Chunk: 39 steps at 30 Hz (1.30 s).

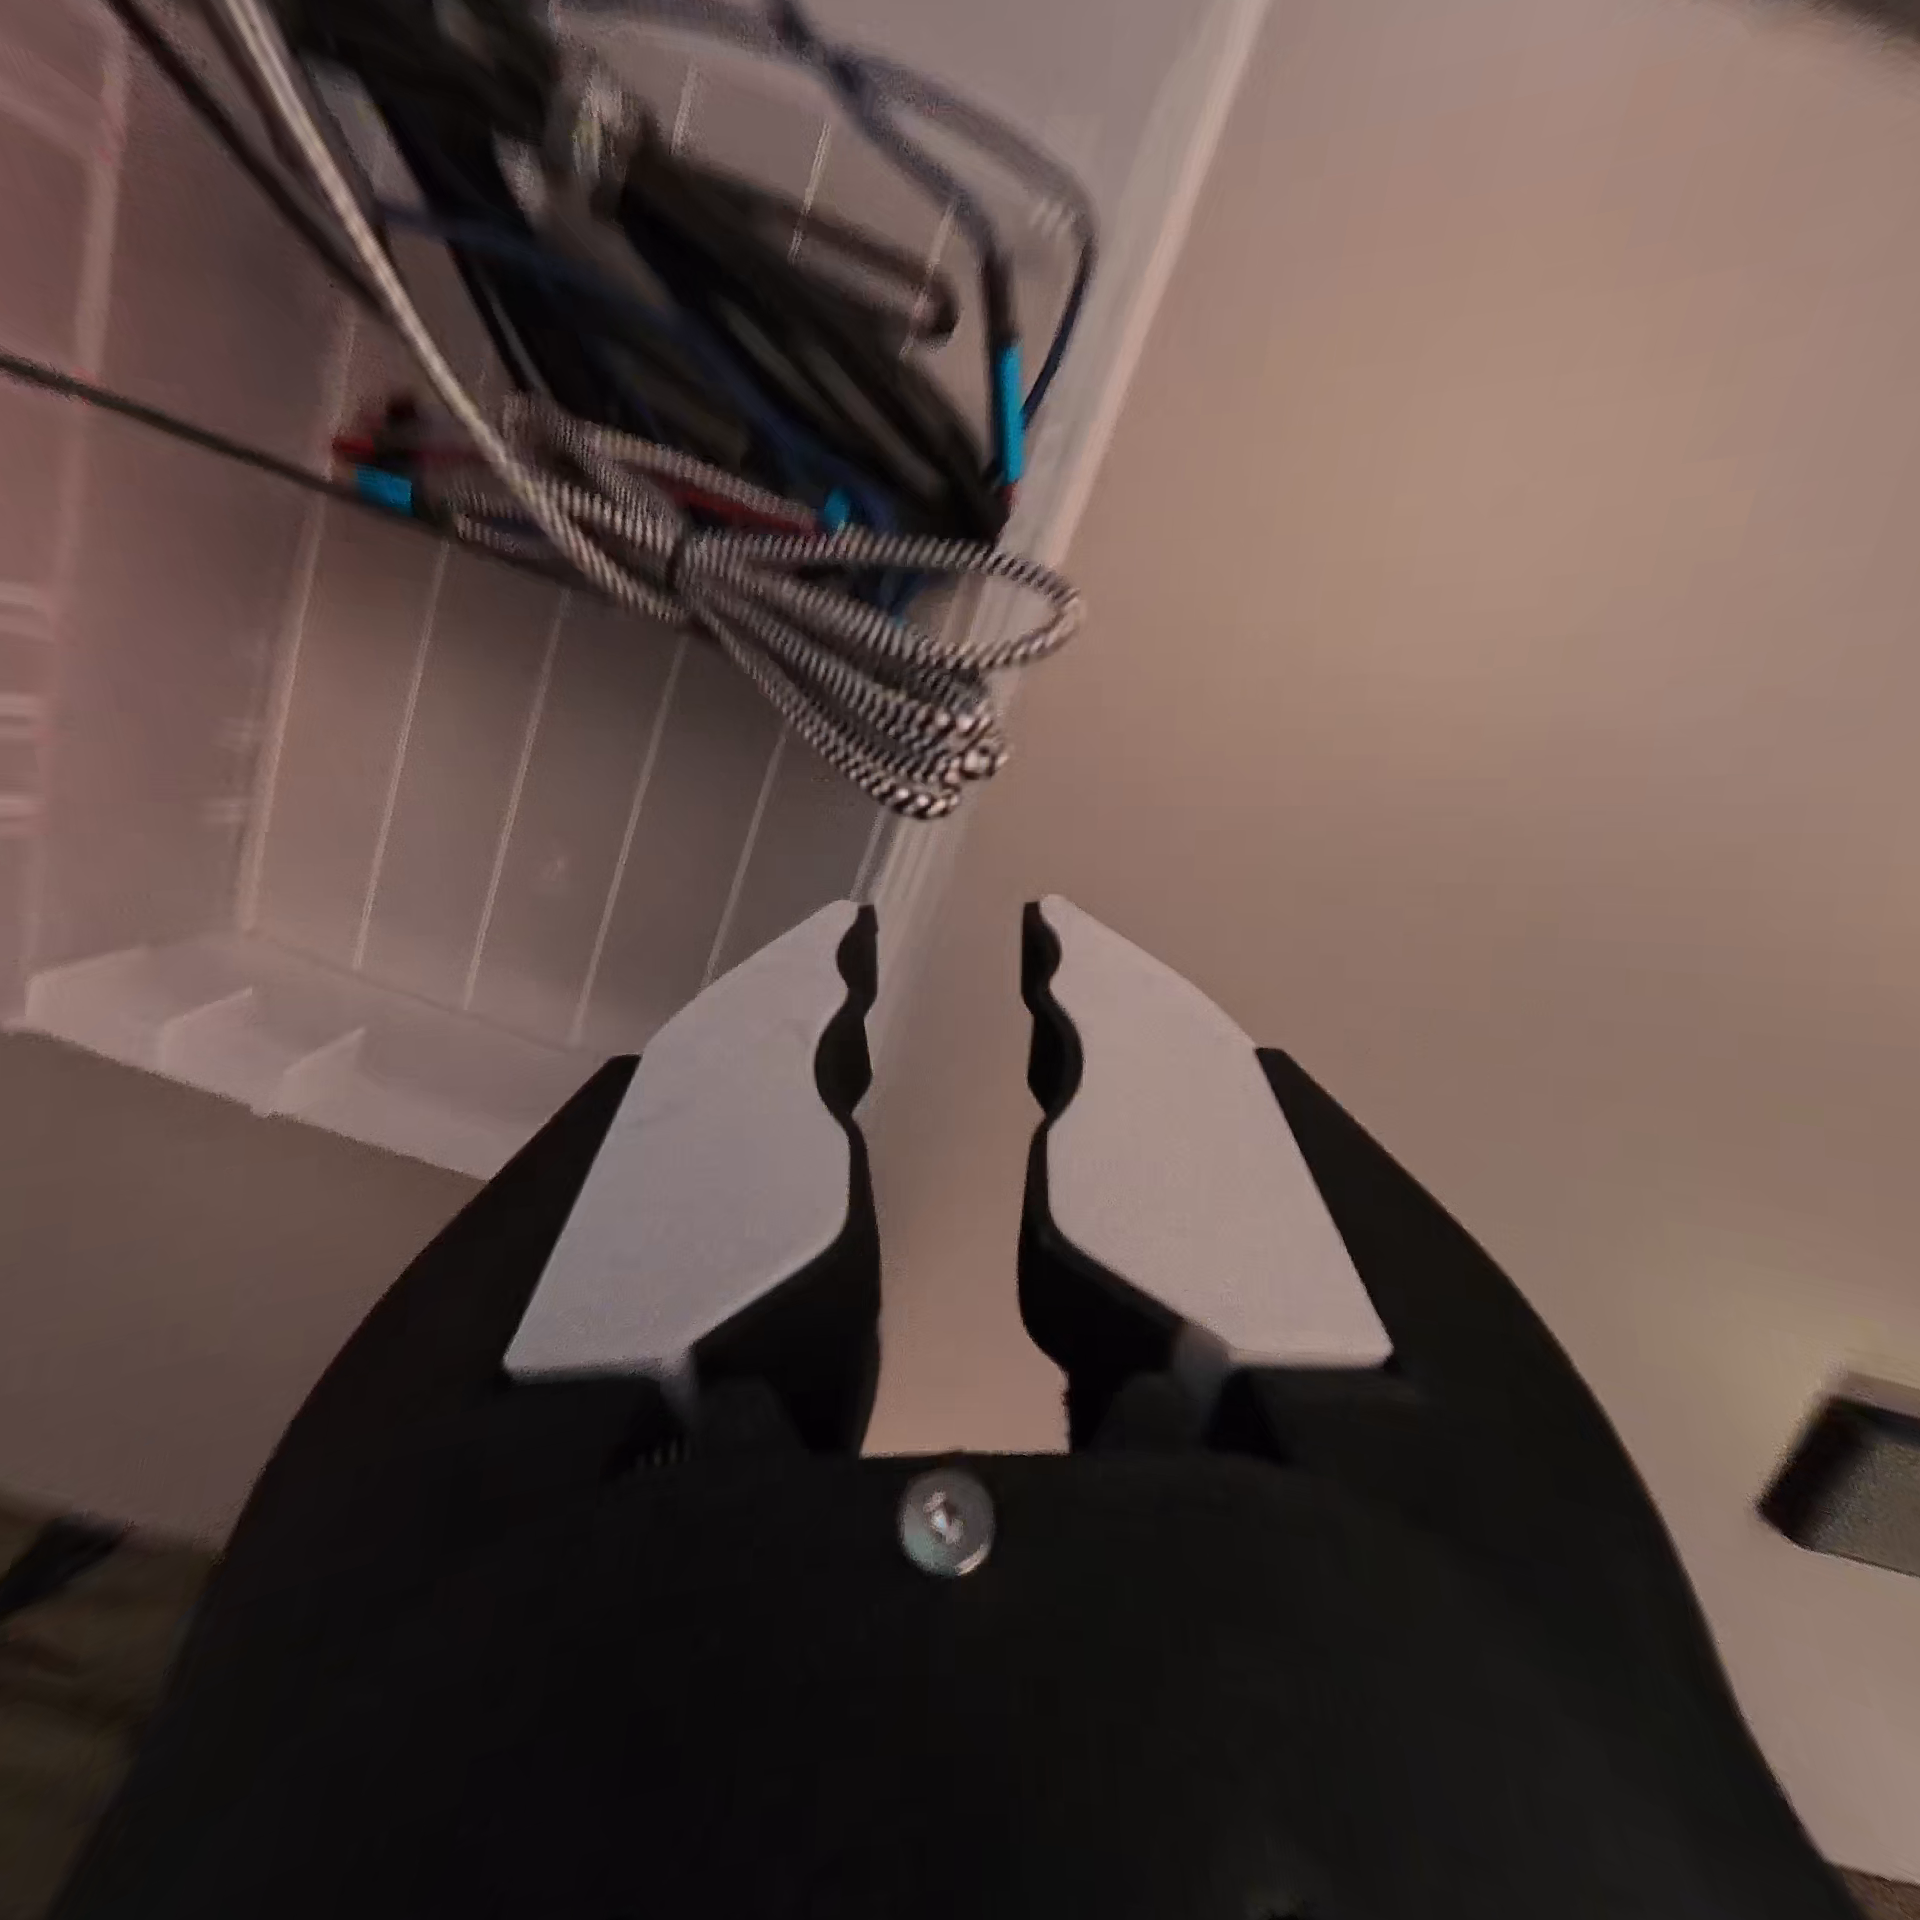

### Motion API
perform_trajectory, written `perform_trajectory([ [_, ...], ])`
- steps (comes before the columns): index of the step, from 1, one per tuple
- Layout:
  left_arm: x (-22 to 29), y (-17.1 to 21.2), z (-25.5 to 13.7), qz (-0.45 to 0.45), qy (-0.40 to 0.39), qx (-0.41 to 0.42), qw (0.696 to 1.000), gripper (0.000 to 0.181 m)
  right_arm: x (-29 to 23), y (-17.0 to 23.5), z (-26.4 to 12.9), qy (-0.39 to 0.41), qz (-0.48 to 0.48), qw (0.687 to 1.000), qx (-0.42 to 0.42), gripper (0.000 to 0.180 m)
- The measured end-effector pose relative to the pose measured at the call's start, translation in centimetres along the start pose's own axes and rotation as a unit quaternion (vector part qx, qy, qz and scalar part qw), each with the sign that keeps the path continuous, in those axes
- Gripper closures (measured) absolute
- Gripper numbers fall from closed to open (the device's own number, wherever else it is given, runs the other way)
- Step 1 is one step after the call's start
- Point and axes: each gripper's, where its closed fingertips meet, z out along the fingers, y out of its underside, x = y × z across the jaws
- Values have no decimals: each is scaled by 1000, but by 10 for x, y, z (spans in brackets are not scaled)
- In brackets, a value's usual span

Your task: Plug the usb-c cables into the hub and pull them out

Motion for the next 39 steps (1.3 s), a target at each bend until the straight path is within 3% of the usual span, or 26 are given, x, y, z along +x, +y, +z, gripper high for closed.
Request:
perform_trajectory([
  [3, -2, -58, -32, 16, -25, 108, 994, 109, 3, -49, -52, 108, -57, 981, 154, 148],
  [5, -7, -83, -50, 8, -42, 179, 983, 109, -26, -90, -96, 136, -109, 937, 302, 144],
  [8, -8, -99, -64, -2, -27, 255, 966, 112, -123, -117, -135, 1, -165, 867, 470, 121],
  [10, -7, -99, -62, -12, 2, 266, 964, 114, -193, -117, -138, -121, -195, 829, 509, 119],
  [14, -16, -87, -49, -18, 15, 231, 973, 110, -289, -105, -74, -277, -184, 867, 371, 117],
  [18, -32, -86, -55, -31, -12, 247, 968, 113, -317, -103, 5, -290, -147, 921, 215, 119],
  [23, -18, -91, -52, -34, 32, 254, 966, 114, -313, -86, 59, -238, -105, 966, 8, 119],
  [27, -12, -90, -41, -19, 16, 235, 972, 114, -318, -77, 72, -211, -62, 973, -71, 118],
  [33, 14, -89, -28, 7, 34, 211, 977, 115, -335, -71, 85, -198, 18, 968, -154, 135],
  [35, 18, -88, -25, 15, 34, 203, 978, 115, -335, -59, 94, -167, 4, 968, -186, 144],
  [37, 20, -87, -25, 19, 37, 198, 979, 115, -329, -49, 102, -127, -9, 969, -212, 167],
  [39, 20, -88, -28, 15, 42, 202, 978, 115, -330, -49, 103, -130, -5, 968, -217, 169],
])
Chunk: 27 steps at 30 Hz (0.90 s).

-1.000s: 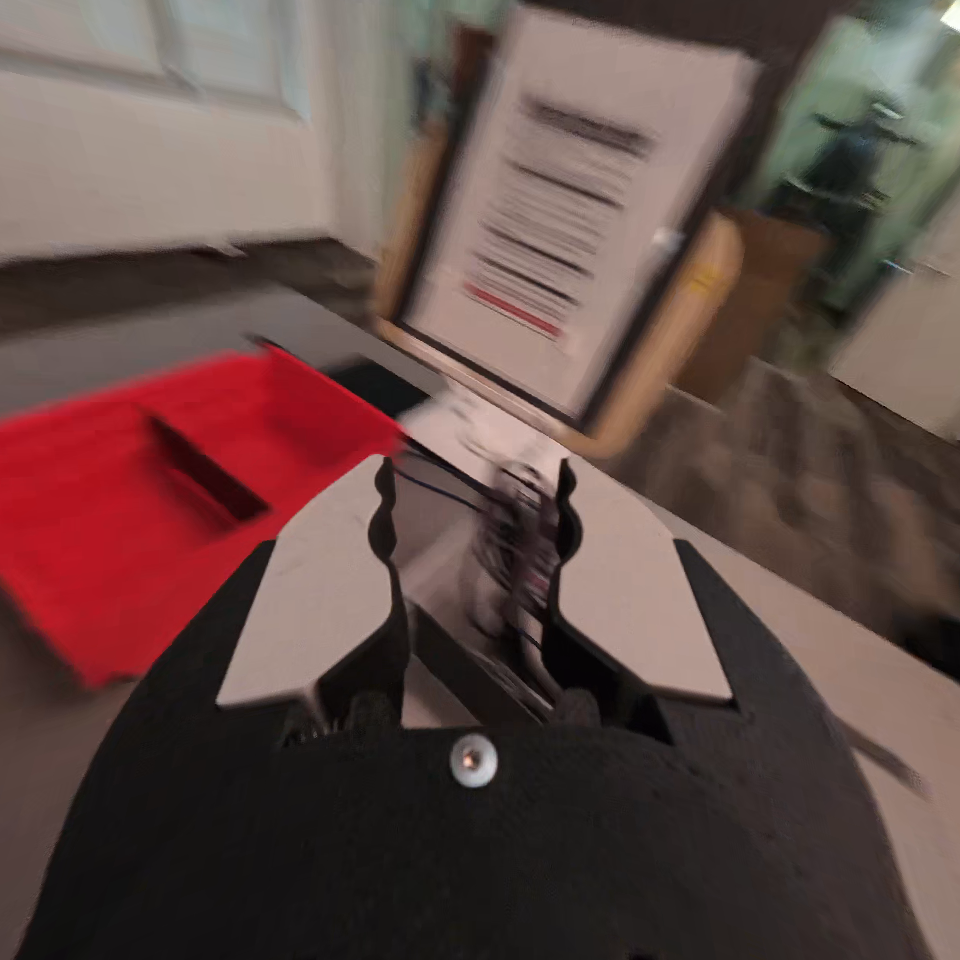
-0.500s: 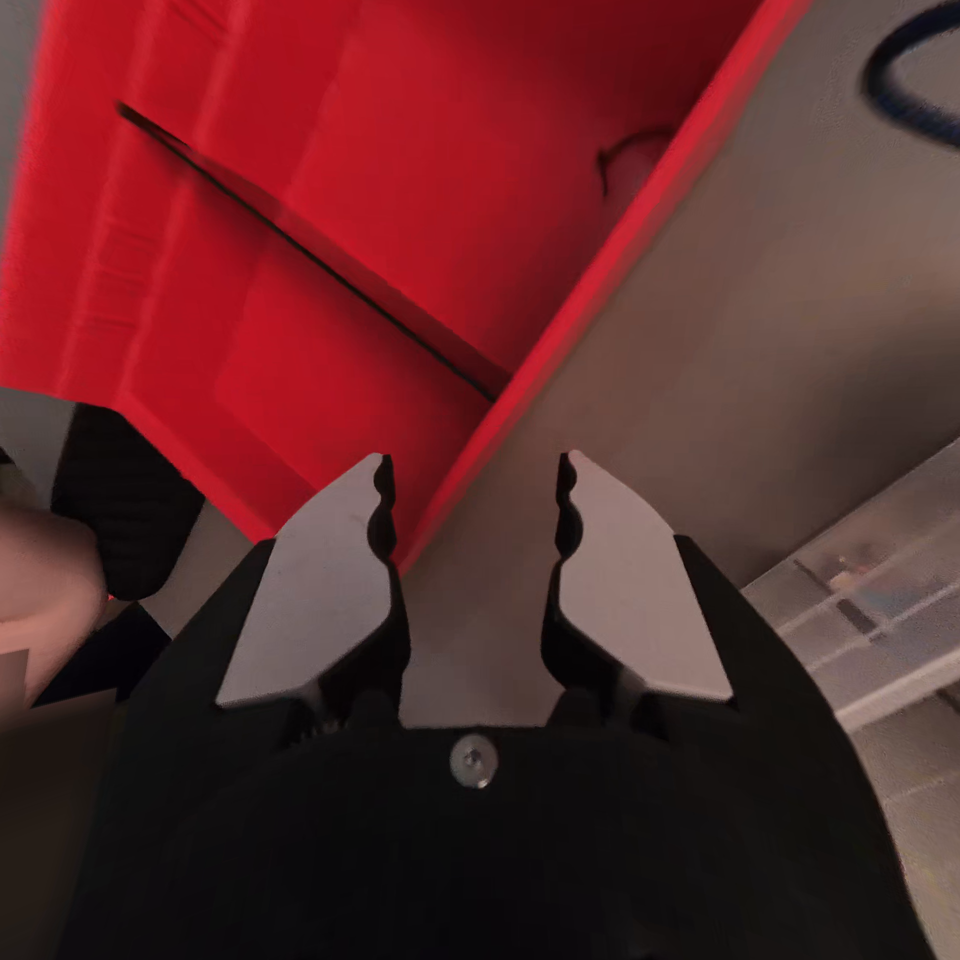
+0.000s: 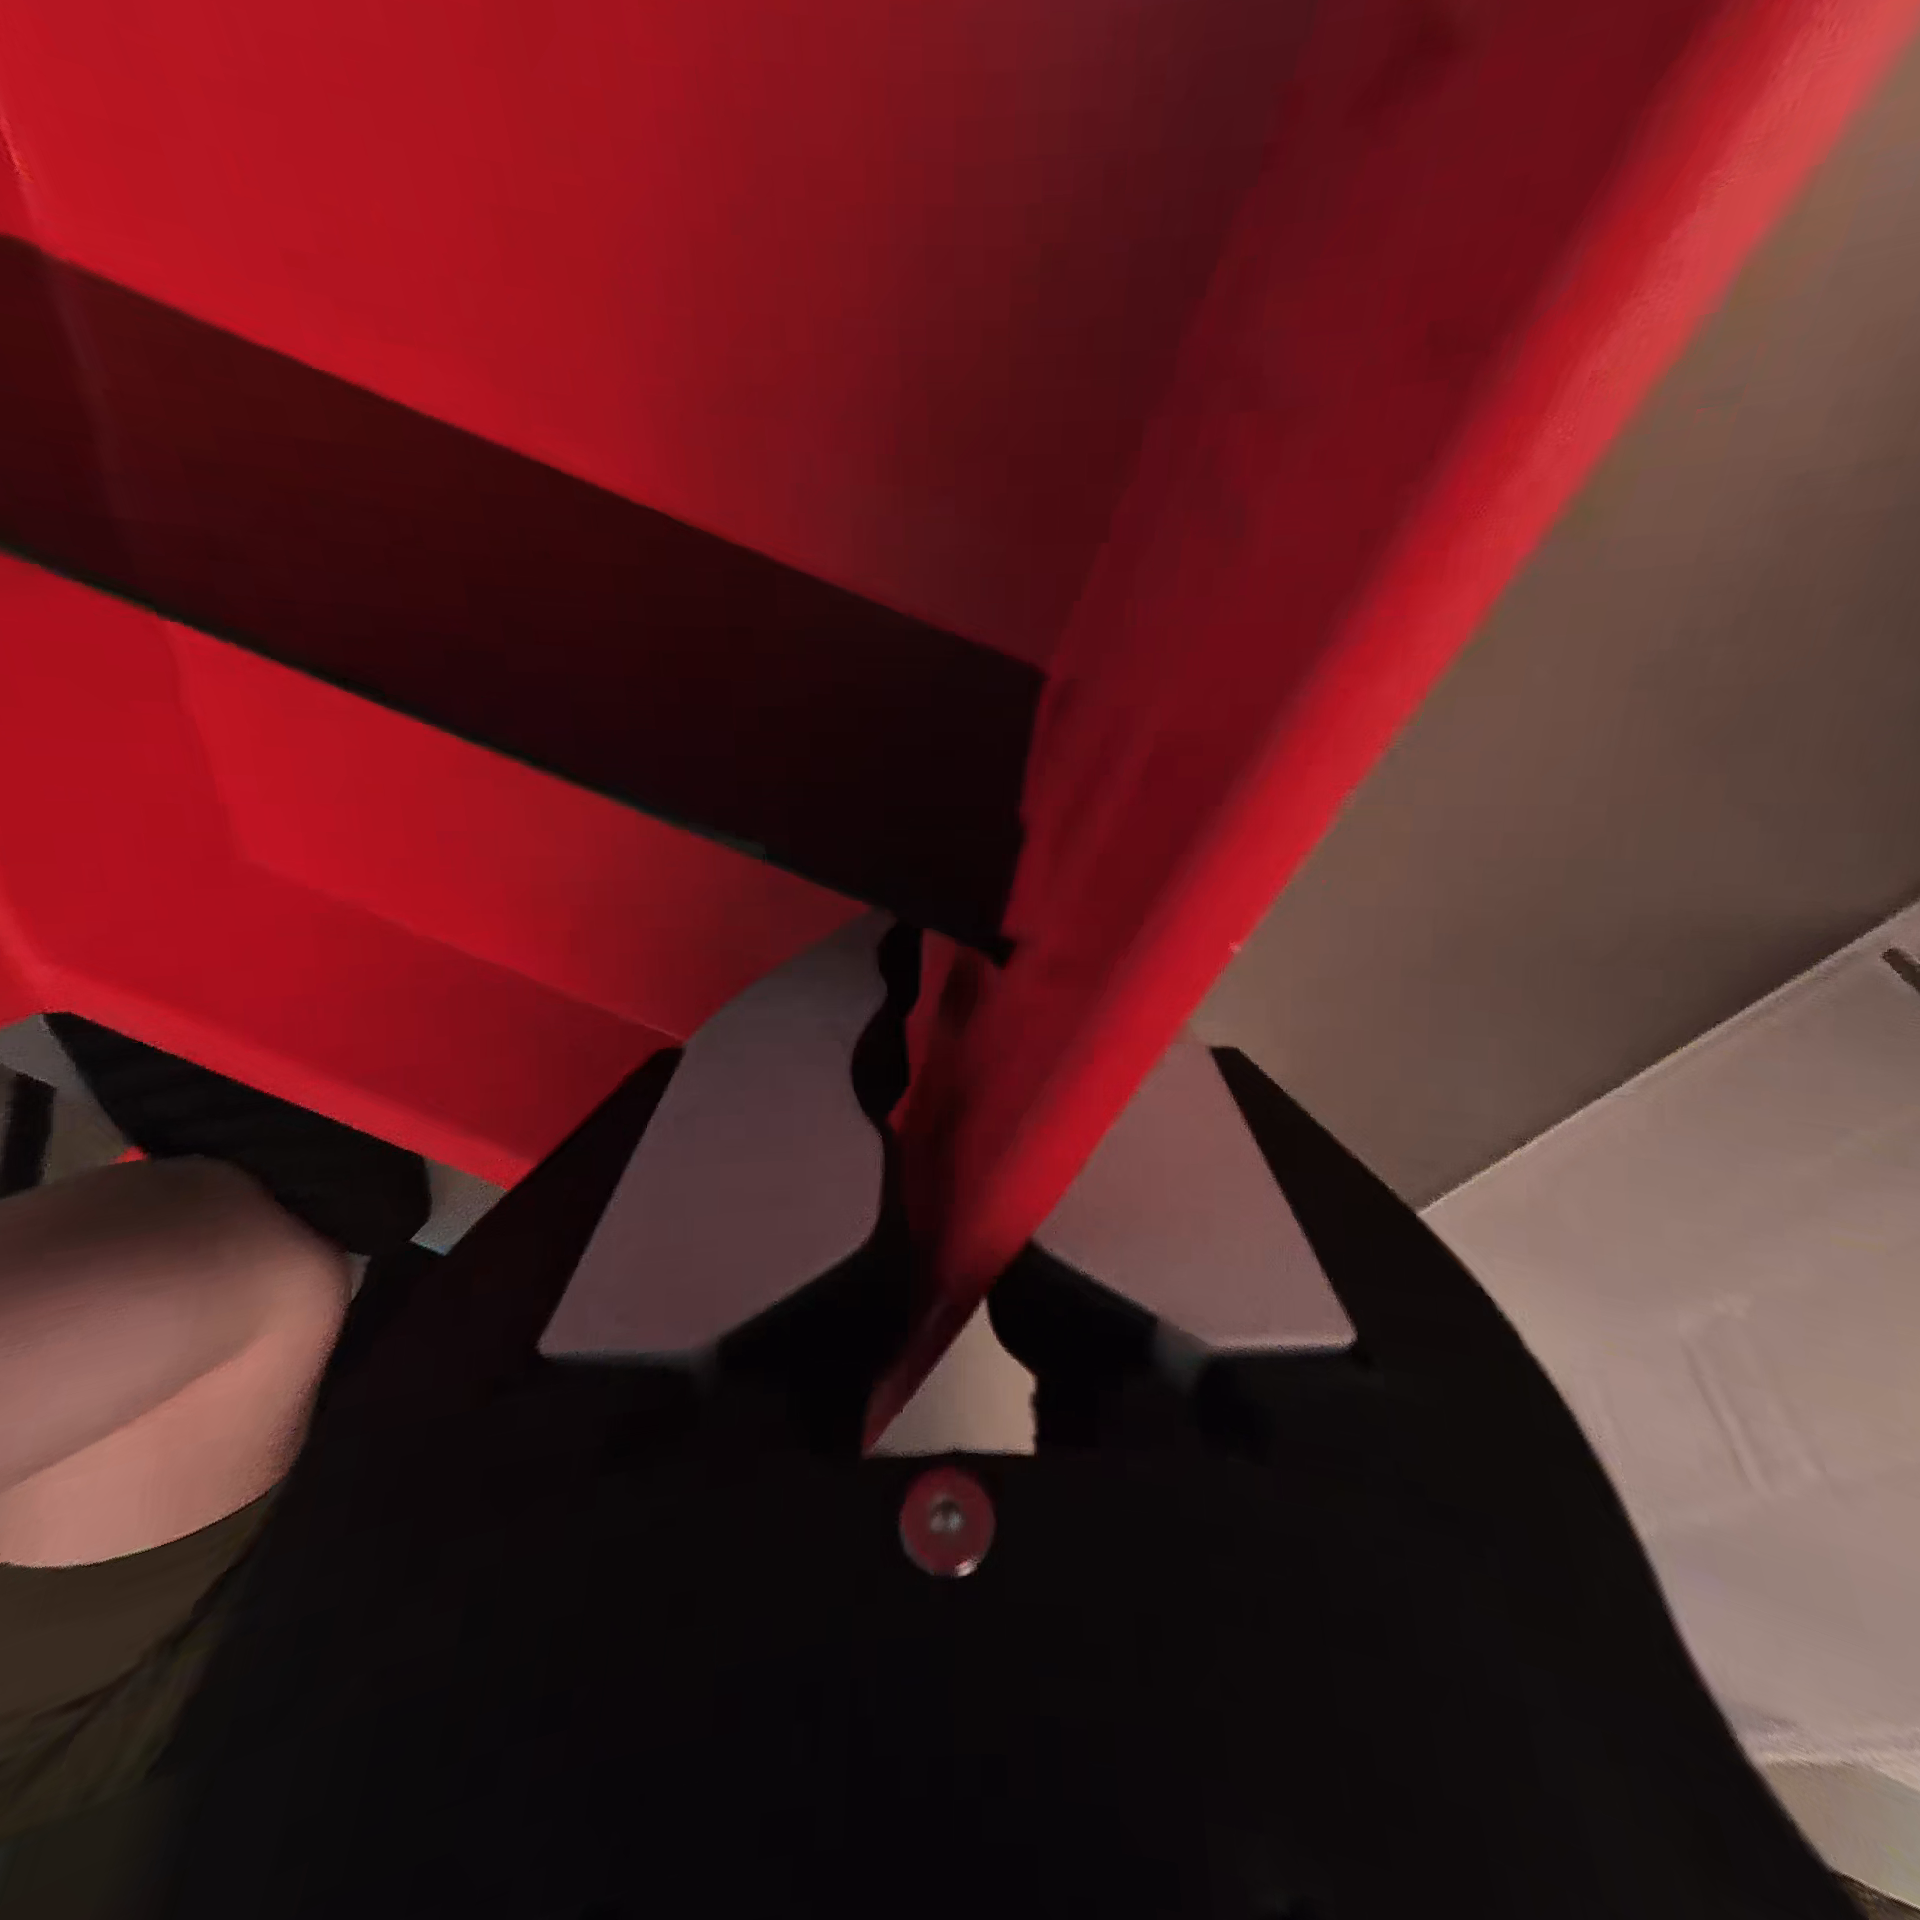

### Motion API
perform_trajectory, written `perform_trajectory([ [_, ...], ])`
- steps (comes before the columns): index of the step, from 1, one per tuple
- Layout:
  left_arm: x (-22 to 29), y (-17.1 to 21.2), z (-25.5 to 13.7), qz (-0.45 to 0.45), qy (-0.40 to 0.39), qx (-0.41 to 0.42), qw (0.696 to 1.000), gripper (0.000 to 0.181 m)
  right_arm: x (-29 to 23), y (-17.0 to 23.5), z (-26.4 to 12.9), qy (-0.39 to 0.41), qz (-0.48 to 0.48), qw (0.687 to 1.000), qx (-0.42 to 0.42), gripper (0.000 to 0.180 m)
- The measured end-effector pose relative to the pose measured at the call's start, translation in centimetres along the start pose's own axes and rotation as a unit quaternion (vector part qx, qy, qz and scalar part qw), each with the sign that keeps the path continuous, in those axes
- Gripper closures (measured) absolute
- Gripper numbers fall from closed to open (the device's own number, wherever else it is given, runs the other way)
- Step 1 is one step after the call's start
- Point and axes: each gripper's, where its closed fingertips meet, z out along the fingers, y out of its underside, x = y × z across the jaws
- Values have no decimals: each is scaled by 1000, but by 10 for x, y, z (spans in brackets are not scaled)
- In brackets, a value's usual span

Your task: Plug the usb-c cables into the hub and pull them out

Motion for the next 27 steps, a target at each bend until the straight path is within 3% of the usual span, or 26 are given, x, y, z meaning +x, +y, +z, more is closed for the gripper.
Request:
perform_trajectory([
  [5, -7, -21, -25, -27, -5, 56, 998, 120, 3, 5, -5, 13, -18, 999, -27, 174],
  [8, -6, -56, -60, -47, -1, 173, 984, 142, -7, 4, -22, 18, -41, 998, -48, 175],
  [10, -5, -73, -85, -64, 0, 239, 969, 145, -19, 1, -44, 11, -54, 997, -55, 175],
  [14, -13, -80, -115, -66, -29, 274, 959, 137, -31, 6, -125, 1, -77, 995, -57, 175],
  [17, -38, -77, -123, -134, -1, 286, 949, 131, -7, 26, -210, 22, -78, 996, -37, 174],
  [19, -57, -63, -107, -180, 13, 248, 952, 118, 24, 45, -263, 38, -56, 998, -13, 175],
  [22, -54, -34, -54, -218, 55, 148, 963, 103, 87, 79, -327, 56, 0, 998, 37, 175],
  [26, 51, -6, 25, -242, 259, 19, 935, 106, 183, 137, -368, 74, 67, 992, 78, 174],
  [27, 78, 9, 47, -236, 280, -19, 930, 106, 208, 152, -371, 75, 95, 989, 87, 174],
])
